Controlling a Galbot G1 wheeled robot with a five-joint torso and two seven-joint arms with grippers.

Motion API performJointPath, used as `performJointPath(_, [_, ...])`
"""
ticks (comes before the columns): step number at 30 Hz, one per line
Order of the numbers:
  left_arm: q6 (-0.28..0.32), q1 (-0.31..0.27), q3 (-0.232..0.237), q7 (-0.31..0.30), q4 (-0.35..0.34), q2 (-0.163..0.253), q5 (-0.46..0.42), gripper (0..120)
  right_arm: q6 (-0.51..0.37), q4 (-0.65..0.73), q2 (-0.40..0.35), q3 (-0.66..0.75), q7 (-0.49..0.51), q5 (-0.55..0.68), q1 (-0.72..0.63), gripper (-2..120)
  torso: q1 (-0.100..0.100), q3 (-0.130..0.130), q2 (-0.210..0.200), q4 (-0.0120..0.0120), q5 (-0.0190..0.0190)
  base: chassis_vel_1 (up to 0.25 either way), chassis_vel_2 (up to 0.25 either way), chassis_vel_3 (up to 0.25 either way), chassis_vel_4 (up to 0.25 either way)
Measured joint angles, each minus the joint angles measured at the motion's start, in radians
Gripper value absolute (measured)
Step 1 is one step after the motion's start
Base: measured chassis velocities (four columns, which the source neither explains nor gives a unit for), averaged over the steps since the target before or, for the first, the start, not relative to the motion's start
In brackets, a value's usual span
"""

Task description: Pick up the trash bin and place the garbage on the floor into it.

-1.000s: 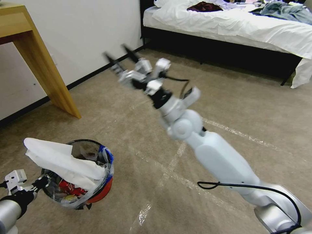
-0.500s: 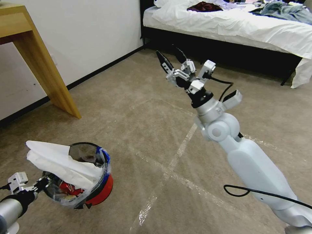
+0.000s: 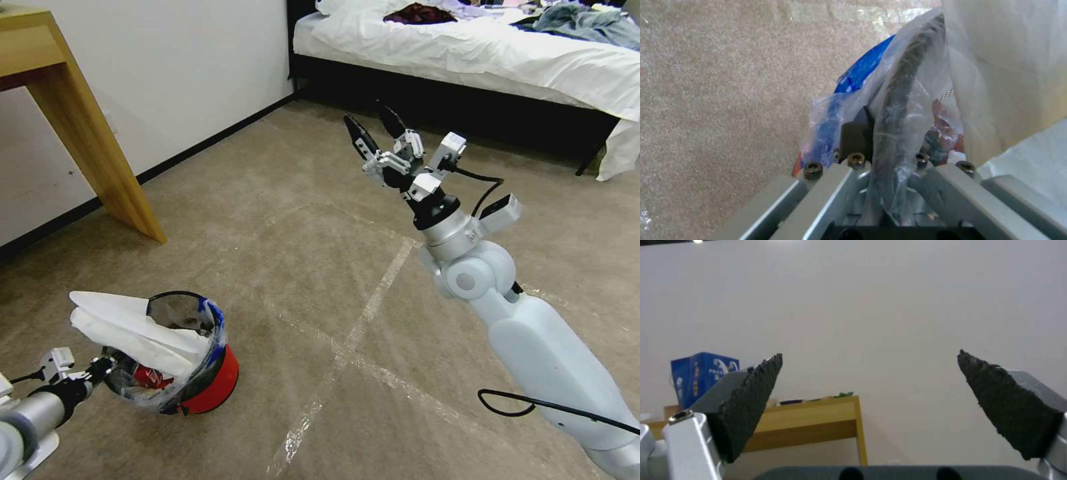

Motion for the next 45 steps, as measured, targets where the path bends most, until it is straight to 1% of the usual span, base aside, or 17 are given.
performJointPath(2, [0.0,-0.013,0.011,0.004,0.022,0.009,0.005,1,0.001,0.005,-0.004,0.008,0.001,0.0,-0.006,100,0.0,0.0,0.0,0.0003,0.0,0.0,0.0,0.0,0.0])
performJointPath(3, [0.0,-0.013,0.011,0.004,0.022,0.009,0.005,1,0.001,0.005,-0.004,0.008,0.001,0.0,-0.006,100,0.0,0.0,0.0,0.0003,0.0,0.0,0.0,0.0,0.0])
performJointPath(6, [0.0,-0.026,0.017,0.014,0.056,0.029,0.014,1,0.002,0.01,-0.008,0.014,0.003,0.0,-0.014,100,0.0,0.0,0.0,0.0001,0.0,0.0,0.0,0.0,0.0])
performJointPath(9, [0.0,-0.039,0.022,0.015,0.075,0.041,0.017,1,0.003,0.011,-0.01,0.015,0.003,0.0,-0.015,100,0.0,0.0,0.0,0.0002,0.0,0.0,0.0,0.0,0.0])
performJointPath(13, [0.0,-0.05,0.026,0.016,0.091,0.05,0.02,1,0.004,0.011,-0.01,0.015,0.004,0.0,-0.015,100,0.0,0.0,0.0,0.0,0.0001,0.0,0.0,0.0,0.0])
performJointPath(16, [0.0,-0.062,0.035,0.019,0.124,0.059,0.024,1,0.004,0.012,-0.01,0.015,0.007,0.0,-0.015,100,0.0,0.0,0.0,0.0002,0.0001,0.0,0.0,0.0,0.0])
performJointPath(17, [0.0,-0.062,0.035,0.019,0.124,0.059,0.024,1,0.004,0.012,-0.01,0.015,0.007,0.0,-0.015,100,0.0,0.0,0.0,0.0002,0.0001,0.0,0.0,0.0,0.0])
performJointPath(18, [0.001,-0.07,0.042,0.024,0.143,0.06,0.033,1,0.004,0.012,-0.01,0.016,0.007,0.0,-0.016,100,0.0,0.0,0.0,0.0003,0.0,0.0,0.0,0.0,0.0])
performJointPath(20, [0.001,-0.079,0.051,0.027,0.16,0.06,0.04,1,0.005,0.012,-0.01,0.017,0.007,0.0,-0.017,100,0.0,0.0,0.0,0.0002,0.0,0.0,0.0,0.0,0.0])
performJointPath(24, [0.001,-0.087,0.059,0.029,0.174,0.06,0.047,1,0.006,0.009,-0.011,0.018,0.007,-0.001,-0.018,100,0.0,0.0,0.0,0.0,0.0,0.0,0.0,0.0,0.0])
performJointPath(26, [0.001,-0.099,0.068,0.032,0.199,0.059,0.058,1,0.01,0.006,-0.012,0.02,0.007,-0.001,-0.021,100,0.0,0.0,0.0,0.0,0.0,0.0,0.0,0.0,0.0])
performJointPath(27, [0.001,-0.099,0.068,0.032,0.199,0.059,0.058,1,0.01,0.006,-0.012,0.02,0.007,-0.001,-0.021,100,0.0,0.0,0.0,0.0,0.0,0.0,0.0,0.0,0.0])
performJointPath(29, [0.0,-0.111,0.076,0.045,0.227,0.057,0.076,1,0.013,0.002,-0.014,0.023,0.005,-0.002,-0.025,100,0.0,0.0,0.0,0.0001,0.0,0.0,0.0,0.0,0.0])
performJointPath(32, [-0.004,-0.122,0.083,0.056,0.244,0.052,0.088,1,0.016,-0.004,-0.015,0.024,0.002,-0.003,-0.027,100,0.0,0.0,0.0,0.0002,0.0004,0.0,0.0,0.0,0.0])
performJointPath(40, [-0.016,-0.134,0.091,0.076,0.265,0.043,0.109,1,0.019,-0.012,-0.015,0.025,-0.002,-0.006,-0.027,100,0.0,0.0,0.0,0.0003,0.0008,0.0,0.0,0.0,0.0])
performJointPath(45, [-0.019,-0.124,0.087,0.088,0.253,0.043,0.123,1,0.02,-0.015,-0.014,0.025,-0.006,-0.011,-0.029,100,0.0,0.0,0.0,-0.0002,-0.0006,0.0,0.0,0.0,0.0])
